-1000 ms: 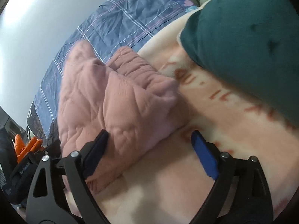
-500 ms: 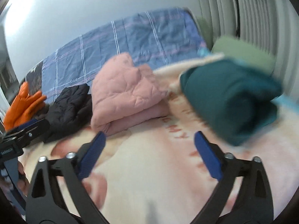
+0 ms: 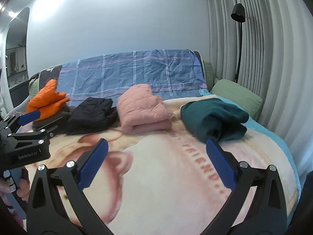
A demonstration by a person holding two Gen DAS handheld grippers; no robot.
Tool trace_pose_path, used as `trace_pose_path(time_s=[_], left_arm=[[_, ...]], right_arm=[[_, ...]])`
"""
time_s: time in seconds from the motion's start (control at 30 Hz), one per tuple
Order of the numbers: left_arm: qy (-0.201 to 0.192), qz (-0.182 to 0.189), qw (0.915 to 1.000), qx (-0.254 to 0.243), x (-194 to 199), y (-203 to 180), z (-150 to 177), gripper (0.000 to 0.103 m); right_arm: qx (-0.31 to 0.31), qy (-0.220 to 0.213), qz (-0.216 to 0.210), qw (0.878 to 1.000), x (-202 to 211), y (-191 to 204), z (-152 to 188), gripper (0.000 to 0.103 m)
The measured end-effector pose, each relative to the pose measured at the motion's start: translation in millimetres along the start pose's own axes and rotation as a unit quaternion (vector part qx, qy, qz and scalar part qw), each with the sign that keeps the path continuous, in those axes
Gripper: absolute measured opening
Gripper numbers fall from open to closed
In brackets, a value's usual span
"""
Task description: Fold large clothes
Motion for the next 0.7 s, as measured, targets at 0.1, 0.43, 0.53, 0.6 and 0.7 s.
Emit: trace_pose_path(time_s=[0.1,0.43,0.53,0.6,0.7], left_arm=[[-0.007,-0.01,0.9999,-0.005,29.6,-1.9,10.4,0.102],[0.036,-0.005,0.9993,0.009,58.6,-2.6,43.4,0.102],[0.043,-0.007,0.999,0.005,62.6,-6.8,50.7,0.102],[0.046,-0.006,0.9989,0.004,64.5,-10.9,53.7,0.102],[0.054,0.001,0.9985,0.011,68.9,-15.3,58.6,0.102]], right_arm=[[-0.003,0.002,0.007,1.0,13.9,4.4,9.3,0.101],[-0.001,-0.014,0.056,0.998,41.3,-2.7,34.0,0.101],[-0.011,-0.005,0.058,0.998,43.3,-6.7,41.1,0.101],[-0.017,-0.007,0.06,0.998,47.1,-9.3,44.1,0.101],[-0.023,-0.013,0.053,0.998,51.8,-10.8,44.5,0.101]])
Point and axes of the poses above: each gripper's, at about its wrist camera, not at the fingertips, and x roughly against the way its jaws point, y to its left, z to its underside, the point moved 5 cm from there along -x, roughly the way its jaws point, and after that the axes turned 4 degrees about x, right-handed, at the moved point
